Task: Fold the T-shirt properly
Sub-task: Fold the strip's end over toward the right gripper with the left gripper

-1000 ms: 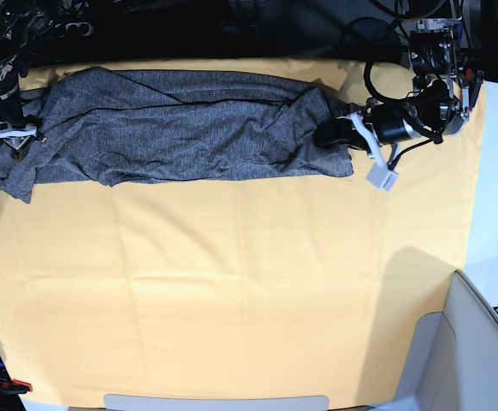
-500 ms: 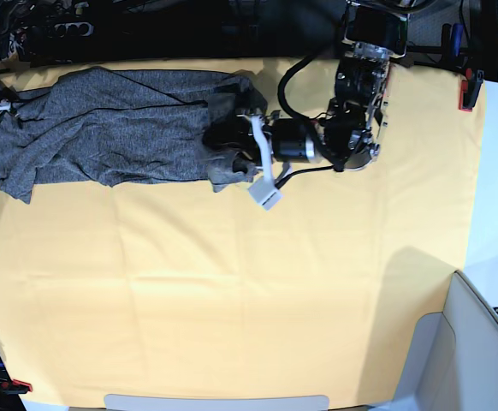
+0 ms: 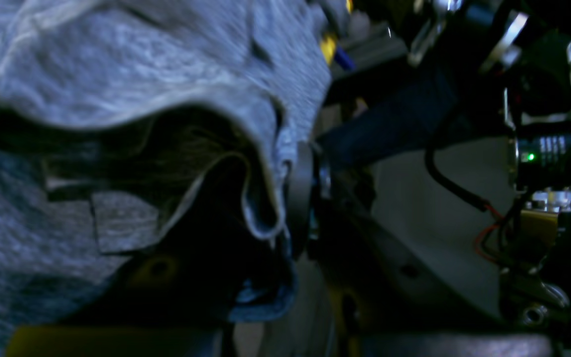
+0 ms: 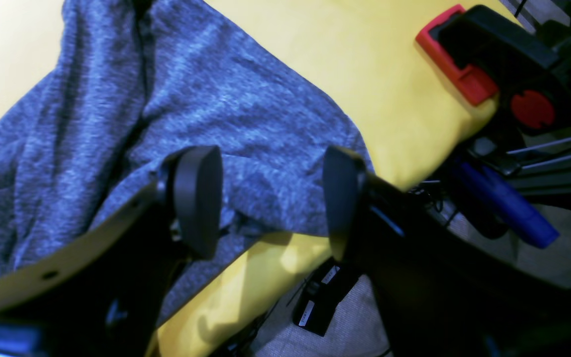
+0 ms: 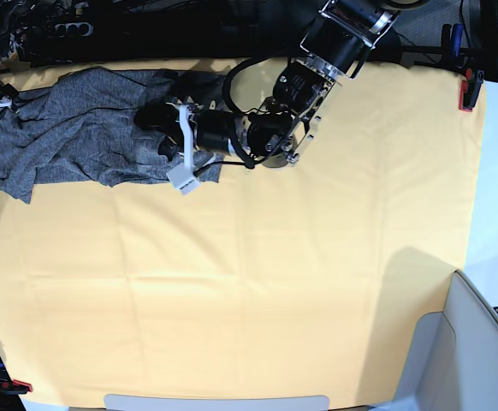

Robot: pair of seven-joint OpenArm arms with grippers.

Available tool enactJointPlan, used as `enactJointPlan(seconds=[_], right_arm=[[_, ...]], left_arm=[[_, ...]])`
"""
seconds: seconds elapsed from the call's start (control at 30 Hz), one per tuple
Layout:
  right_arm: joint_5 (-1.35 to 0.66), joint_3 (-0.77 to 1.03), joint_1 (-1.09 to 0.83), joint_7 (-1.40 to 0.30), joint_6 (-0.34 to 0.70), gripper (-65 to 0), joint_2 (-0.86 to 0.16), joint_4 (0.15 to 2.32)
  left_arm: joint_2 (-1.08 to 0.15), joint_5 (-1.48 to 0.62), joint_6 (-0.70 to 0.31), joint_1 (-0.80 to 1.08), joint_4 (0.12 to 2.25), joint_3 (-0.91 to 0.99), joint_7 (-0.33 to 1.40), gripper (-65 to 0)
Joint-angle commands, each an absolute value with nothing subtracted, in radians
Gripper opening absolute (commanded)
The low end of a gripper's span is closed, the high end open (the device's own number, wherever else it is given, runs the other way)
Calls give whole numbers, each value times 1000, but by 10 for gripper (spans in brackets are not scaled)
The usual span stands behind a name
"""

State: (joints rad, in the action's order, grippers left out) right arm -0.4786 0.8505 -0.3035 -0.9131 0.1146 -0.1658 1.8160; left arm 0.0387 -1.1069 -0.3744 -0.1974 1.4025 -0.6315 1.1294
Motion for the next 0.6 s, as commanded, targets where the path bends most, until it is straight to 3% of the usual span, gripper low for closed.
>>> enactJointPlan(seconds=[0.0,0.4,0.57], right_arm=[[-486,855,-300,-891,116,-323,-183,1831],[-486,852,-303,-891,116,-323,-180,1830],[-486,852,-300,-891,116,-323,-180,1830]], left_arm=[[56,-1135,-383,-228,1403,-645,1089,-646],[111,-1133,-383,-325,1343,-682,1024,-646],[114,-1135,-383,-321,1345,-608,1024,-646]])
